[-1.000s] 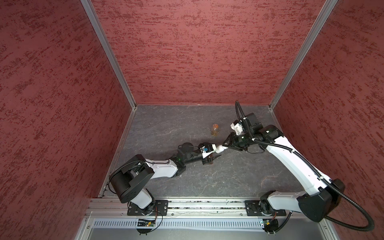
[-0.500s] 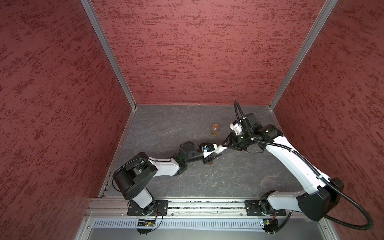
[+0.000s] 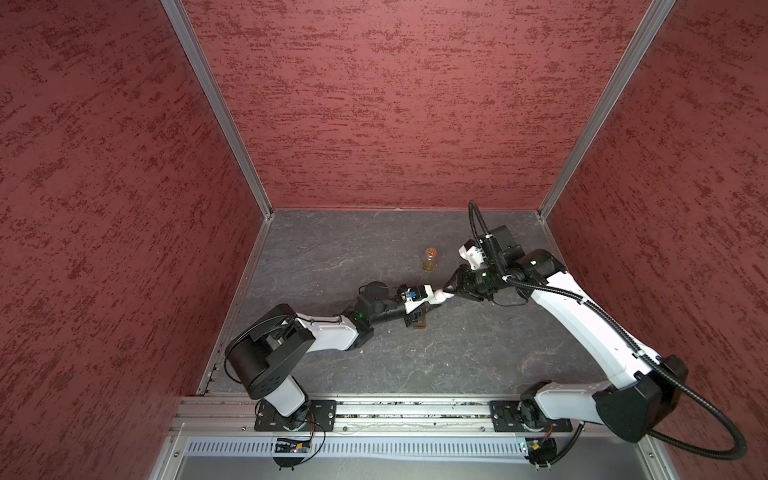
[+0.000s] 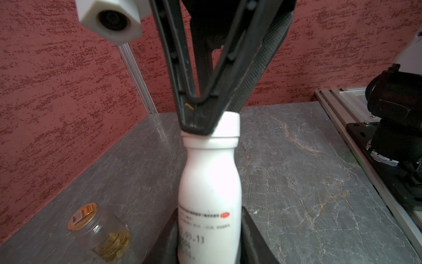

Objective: Sort the pills into containers

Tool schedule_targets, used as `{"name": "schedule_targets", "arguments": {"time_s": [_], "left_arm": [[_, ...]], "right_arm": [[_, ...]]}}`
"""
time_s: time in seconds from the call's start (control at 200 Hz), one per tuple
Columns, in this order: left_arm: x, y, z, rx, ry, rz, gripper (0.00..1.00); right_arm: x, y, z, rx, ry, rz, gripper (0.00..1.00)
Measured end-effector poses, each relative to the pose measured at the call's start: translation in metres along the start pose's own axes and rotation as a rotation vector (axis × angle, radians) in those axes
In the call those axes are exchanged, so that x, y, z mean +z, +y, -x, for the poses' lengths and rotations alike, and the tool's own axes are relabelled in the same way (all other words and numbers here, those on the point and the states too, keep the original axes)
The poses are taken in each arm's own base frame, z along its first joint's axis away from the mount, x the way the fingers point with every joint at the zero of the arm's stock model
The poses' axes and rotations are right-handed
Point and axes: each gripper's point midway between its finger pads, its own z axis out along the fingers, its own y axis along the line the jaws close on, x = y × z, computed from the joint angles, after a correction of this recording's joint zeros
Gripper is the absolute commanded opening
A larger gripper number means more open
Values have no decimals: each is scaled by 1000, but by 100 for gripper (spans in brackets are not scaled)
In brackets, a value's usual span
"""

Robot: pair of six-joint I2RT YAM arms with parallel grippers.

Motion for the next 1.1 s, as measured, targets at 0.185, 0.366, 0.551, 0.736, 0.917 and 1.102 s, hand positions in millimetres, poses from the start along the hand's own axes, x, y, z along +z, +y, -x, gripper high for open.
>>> {"name": "schedule_targets", "arguments": {"time_s": [0.185,0.366,0.551,0.736,0.917,1.102], "left_arm": [[-2,4,-1,-13,2,4,11],[-10,8,-1,-17,0,10,0],[-24,-1,-5,-31,6,-2,0],[-37,-14,-16,-51,40,-20,0],[-45,-21,-21,-57,58,-26,0],[-45,-19,-18,-45,47,-15,0]], "right_arm": [[3,3,1,-28,2,18,20],[7,11,0,-104,-2,50,18],[15,21,-12,-271,24,71,18],[29,26,-31,-485,72,51,24],[35,27,-40,-638,94,35,36],[35,27,-41,-700,95,32,44]]}}
